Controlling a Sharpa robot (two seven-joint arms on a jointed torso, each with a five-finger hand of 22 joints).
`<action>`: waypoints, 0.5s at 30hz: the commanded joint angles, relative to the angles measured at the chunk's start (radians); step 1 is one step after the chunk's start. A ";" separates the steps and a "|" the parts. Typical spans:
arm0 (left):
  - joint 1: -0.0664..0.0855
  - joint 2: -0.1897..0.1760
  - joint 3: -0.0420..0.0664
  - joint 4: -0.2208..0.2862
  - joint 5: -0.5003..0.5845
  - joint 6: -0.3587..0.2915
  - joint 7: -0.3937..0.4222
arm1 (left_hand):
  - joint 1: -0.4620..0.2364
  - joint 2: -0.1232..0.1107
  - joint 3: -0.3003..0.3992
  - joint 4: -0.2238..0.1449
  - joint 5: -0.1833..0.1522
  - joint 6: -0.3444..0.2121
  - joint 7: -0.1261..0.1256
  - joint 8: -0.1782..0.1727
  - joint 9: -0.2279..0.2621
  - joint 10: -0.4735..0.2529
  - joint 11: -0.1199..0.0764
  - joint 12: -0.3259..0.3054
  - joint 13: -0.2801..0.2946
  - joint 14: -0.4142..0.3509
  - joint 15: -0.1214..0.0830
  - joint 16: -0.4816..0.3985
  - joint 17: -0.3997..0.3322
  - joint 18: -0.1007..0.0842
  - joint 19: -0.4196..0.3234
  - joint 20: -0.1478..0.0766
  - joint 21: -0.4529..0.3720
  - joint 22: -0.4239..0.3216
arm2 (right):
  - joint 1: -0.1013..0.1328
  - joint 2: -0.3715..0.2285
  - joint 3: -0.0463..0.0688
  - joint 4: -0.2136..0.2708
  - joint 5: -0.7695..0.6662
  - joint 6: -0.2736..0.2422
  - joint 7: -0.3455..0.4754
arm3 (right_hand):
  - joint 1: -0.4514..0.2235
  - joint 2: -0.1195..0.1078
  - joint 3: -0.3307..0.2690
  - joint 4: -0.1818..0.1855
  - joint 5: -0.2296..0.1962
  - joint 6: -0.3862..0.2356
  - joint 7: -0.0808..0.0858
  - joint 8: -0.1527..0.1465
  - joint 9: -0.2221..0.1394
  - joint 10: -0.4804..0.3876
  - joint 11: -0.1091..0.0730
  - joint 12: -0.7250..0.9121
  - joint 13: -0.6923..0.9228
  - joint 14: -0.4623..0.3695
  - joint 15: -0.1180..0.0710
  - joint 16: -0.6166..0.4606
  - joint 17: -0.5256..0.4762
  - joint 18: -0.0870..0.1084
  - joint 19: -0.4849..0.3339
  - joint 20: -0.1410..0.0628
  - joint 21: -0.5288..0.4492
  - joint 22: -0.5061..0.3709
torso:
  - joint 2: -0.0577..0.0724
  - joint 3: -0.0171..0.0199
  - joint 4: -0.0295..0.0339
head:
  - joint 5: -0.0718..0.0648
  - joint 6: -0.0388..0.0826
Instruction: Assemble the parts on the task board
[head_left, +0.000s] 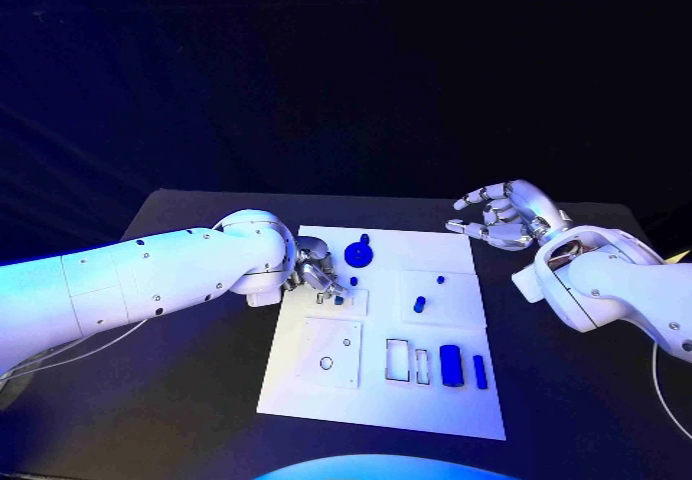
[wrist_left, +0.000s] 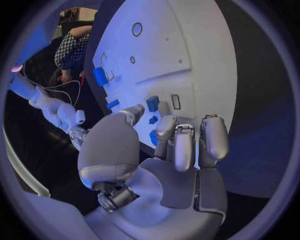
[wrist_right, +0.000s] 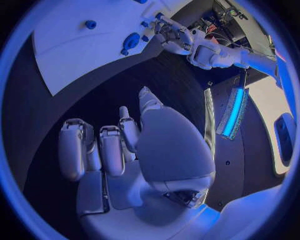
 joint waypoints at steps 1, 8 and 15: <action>0.001 -0.007 0.010 0.010 0.033 -0.019 0.004 | 0.005 0.007 -0.010 -0.001 -0.005 0.002 0.003 -0.006 0.002 0.001 -0.002 -0.001 -0.008 0.078 -0.005 0.000 0.175 -0.018 0.005 0.001 -0.005 -0.001 | -0.001 0.001 0.000 -0.002 -0.004 0.002 0.010 | -0.008 0.001 -0.005 0.001 -0.003 -0.009 0.000 0.003 -0.001 0.000 -0.003 0.000 0.012 0.062 -0.010 -0.006 0.100 0.017 -0.001 -0.003 -0.004 0.168 | -0.001 -0.0002 -0.0006 | 0.001 0.004; 0.021 -0.024 0.046 -0.005 0.103 -0.031 0.003 | 0.040 0.014 -0.058 -0.001 0.005 -0.060 0.027 -0.038 0.006 -0.068 0.018 -0.068 -0.092 0.066 0.011 -0.023 0.134 -0.012 -0.016 0.011 -0.021 -0.028 | -0.001 0.001 0.000 -0.008 -0.004 0.004 0.006 | -0.009 0.002 -0.005 0.000 -0.004 -0.009 0.000 0.003 -0.001 -0.001 -0.003 -0.001 0.011 0.062 -0.010 -0.007 0.098 0.018 -0.003 -0.003 -0.006 0.167 | -0.003 0.0002 0.0012 | 0.001 0.009; 0.079 0.011 0.056 -0.089 0.114 -0.015 0.009 | 0.070 0.027 -0.089 -0.001 0.009 -0.107 0.050 -0.073 -0.003 -0.114 0.039 -0.098 -0.138 0.059 0.030 -0.035 0.114 -0.006 -0.039 0.025 -0.038 -0.057 | -0.001 0.004 0.000 -0.012 -0.004 0.006 0.002 | -0.009 0.003 -0.005 0.000 -0.004 -0.010 0.000 0.003 -0.001 -0.001 -0.003 -0.001 0.011 0.062 -0.010 -0.007 0.098 0.018 -0.003 -0.003 -0.007 0.167 | -0.001 -0.0002 0.0010 | 0.002 0.012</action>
